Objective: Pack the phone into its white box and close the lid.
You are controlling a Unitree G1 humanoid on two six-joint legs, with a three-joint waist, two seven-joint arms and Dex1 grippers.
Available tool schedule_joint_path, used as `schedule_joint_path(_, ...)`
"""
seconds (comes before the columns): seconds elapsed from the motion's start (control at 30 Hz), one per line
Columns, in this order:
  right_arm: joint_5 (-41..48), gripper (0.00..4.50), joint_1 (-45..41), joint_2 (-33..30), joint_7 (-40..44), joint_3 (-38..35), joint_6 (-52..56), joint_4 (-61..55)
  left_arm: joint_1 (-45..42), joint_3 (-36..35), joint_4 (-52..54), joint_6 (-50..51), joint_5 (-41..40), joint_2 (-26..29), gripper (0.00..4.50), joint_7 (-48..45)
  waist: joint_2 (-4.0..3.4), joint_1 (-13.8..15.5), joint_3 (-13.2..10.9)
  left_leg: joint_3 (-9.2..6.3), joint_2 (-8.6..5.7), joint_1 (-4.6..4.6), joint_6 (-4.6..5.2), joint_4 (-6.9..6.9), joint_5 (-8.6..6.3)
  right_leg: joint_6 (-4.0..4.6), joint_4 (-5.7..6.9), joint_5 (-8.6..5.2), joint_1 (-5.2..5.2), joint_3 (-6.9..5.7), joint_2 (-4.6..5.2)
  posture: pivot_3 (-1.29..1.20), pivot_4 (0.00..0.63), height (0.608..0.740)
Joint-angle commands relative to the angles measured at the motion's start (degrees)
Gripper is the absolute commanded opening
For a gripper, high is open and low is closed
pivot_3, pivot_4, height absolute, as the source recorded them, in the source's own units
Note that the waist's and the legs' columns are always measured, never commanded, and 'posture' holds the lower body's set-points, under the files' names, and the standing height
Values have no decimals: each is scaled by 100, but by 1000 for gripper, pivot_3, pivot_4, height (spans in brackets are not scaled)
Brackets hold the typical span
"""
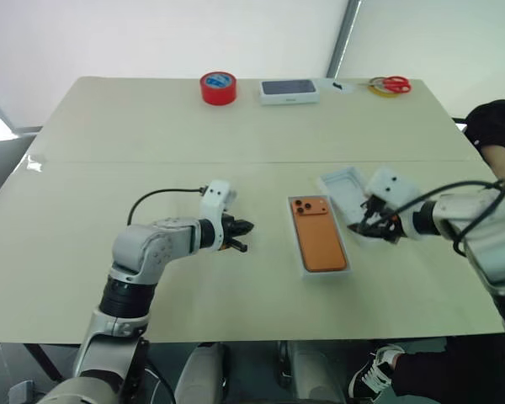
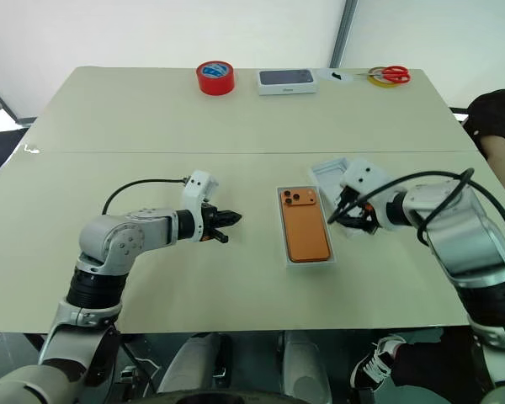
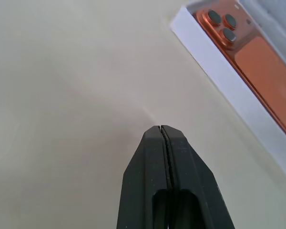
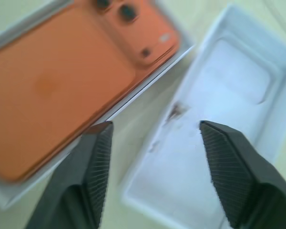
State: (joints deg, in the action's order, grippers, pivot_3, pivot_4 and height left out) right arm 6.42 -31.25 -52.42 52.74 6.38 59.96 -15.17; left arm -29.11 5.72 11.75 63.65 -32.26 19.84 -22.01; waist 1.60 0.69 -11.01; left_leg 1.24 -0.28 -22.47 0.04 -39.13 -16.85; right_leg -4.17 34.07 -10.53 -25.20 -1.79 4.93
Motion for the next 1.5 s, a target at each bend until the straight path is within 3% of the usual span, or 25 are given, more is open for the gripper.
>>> schedule_joint_path(0.03,21,2978,-418,141,-142,219,285,525,261,206,454,-1307,412,168,0,-496,0,12,0,1,-2,-2,0,1,0,2,0,0,-1,0,3,0,150,732)
schedule_joint_path(0.23,23,2978,-903,342,-143,676,339,1445,1219,406,1174,-3520,871,785,0,-1845,-3,-1,0,9,-6,-7,5,1,-3,5,-7,1,-5,4,14,0,150,732)
schedule_joint_path(0.63,20,2978,-1606,761,-365,948,525,2585,1837,594,1580,-4009,838,1274,0,-2787,-5,-9,-1,11,-1,-6,7,-1,-4,4,-1,3,-8,3,5,0,150,732)
schedule_joint_path(0.73,56,2157,-1799,881,-417,915,632,2892,1842,651,1542,-4068,938,1293,0,-2806,-5,-10,-1,11,-1,-5,7,-2,-4,4,2,3,-6,3,5,0,150,732)
schedule_joint_path(0.87,175,127,-1919,919,-375,880,871,2934,1847,643,1494,-4094,962,1251,0,-2788,-5,-4,-1,10,-1,-5,7,-2,-4,3,2,3,-6,3,4,0,150,732)
schedule_joint_path(1.0,322,49,-1935,855,-397,744,1183,2744,1880,643,1473,-4138,994,1237,0,-2772,-5,-9,-1,10,-1,-5,8,-2,-4,3,2,4,-6,3,4,0,150,732)
schedule_joint_path(1.13,591,49,-2208,841,-614,0,1653,2631,1939,494,1368,-4238,1076,1190,0,-2612,-12,-8,-5,10,0,-5,8,-2,-4,3,4,4,-7,3,3,0,150,732)
schedule_joint_path(1.27,1259,49,-2720,1124,-693,-1301,2693,2355,2013,49,1167,-4264,993,947,0,-2185,-19,-15,-9,9,1,-5,8,-2,-4,2,5,4,-9,3,3,0,150,732)
schedule_joint_path(1.4,3120,49,-2748,1901,-1190,-2328,3254,1769,2004,-698,753,-4235,798,786,0,-1813,-17,-69,-5,5,24,-1,9,1,-5,-17,6,16,-9,3,-21,0,150,732)
schedule_joint_path(1.5,5125,49,-2443,2461,-2506,-2508,3254,1748,1926,-950,408,-4331,900,929,0,-1817,-19,-61,-5,0,28,1,10,6,-6,-17,11,17,-9,-2,-28,0,150,732)
